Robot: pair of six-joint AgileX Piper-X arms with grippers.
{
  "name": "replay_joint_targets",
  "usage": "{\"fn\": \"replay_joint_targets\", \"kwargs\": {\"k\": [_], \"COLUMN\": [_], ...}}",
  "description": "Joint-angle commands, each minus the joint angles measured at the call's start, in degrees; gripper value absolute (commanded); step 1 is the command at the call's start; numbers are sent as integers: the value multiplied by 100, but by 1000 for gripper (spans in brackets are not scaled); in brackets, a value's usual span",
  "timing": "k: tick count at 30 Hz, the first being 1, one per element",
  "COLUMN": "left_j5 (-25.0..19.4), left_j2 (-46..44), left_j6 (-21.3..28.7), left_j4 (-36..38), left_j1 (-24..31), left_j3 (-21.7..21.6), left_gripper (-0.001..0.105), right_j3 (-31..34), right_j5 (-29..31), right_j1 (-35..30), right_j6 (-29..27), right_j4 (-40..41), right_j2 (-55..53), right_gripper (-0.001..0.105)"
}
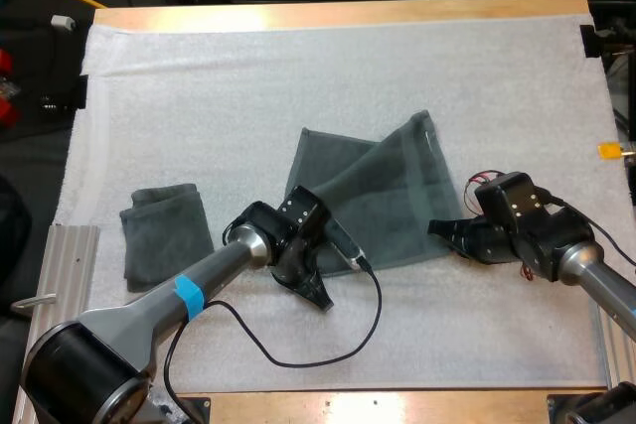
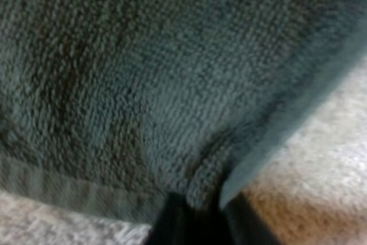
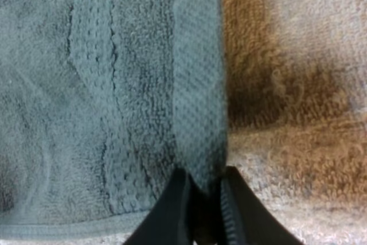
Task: Pick towel from pile, fold and stack
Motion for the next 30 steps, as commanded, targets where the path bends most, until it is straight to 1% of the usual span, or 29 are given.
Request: {"fn": "replay_joint_targets", "kwargs": {"k": [1, 5, 8, 12, 15, 20, 25, 28, 30], "left_j5": [21, 21, 21, 21, 21, 69, 619, 679, 678], "left_j2": [-71, -402, -759, -1474, -2013, -2784, -3336, -3428, -3404], "left_j6": [-5, -117, -219, -282, -303, -303, -303, -264, -249], "left_j4": [145, 270, 505, 867, 1148, 1711, 2287, 2307, 2137], "left_j1": [-28, -28, -28, -28, -28, -28, -28, -28, -28], "left_j3": [-42, -116, -204, -301, -356, -366, -366, -366, -357], "left_gripper": [0, 0, 0, 0, 0, 0, 0, 0, 0], "right_j3": [-12, -12, -12, -12, -31, -90, -90, -90, -90], "right_j5": [18, 18, 37, 62, 48, 80, 184, 356, 474], "right_j1": [-16, -16, 14, 256, 582, 1163, 1783, 2030, 2118], "right_j6": [-62, -62, -62, -62, 25, 359, 936, 1270, 1394], "right_j4": [47, 133, 211, 257, 502, 1295, 1936, 1979, 1918], "right_j2": [-41, -87, -282, -868, -1378, -2127, -2627, -2733, -2720], "right_gripper": [0, 0, 0, 0, 0, 0, 0, 0, 0]}}
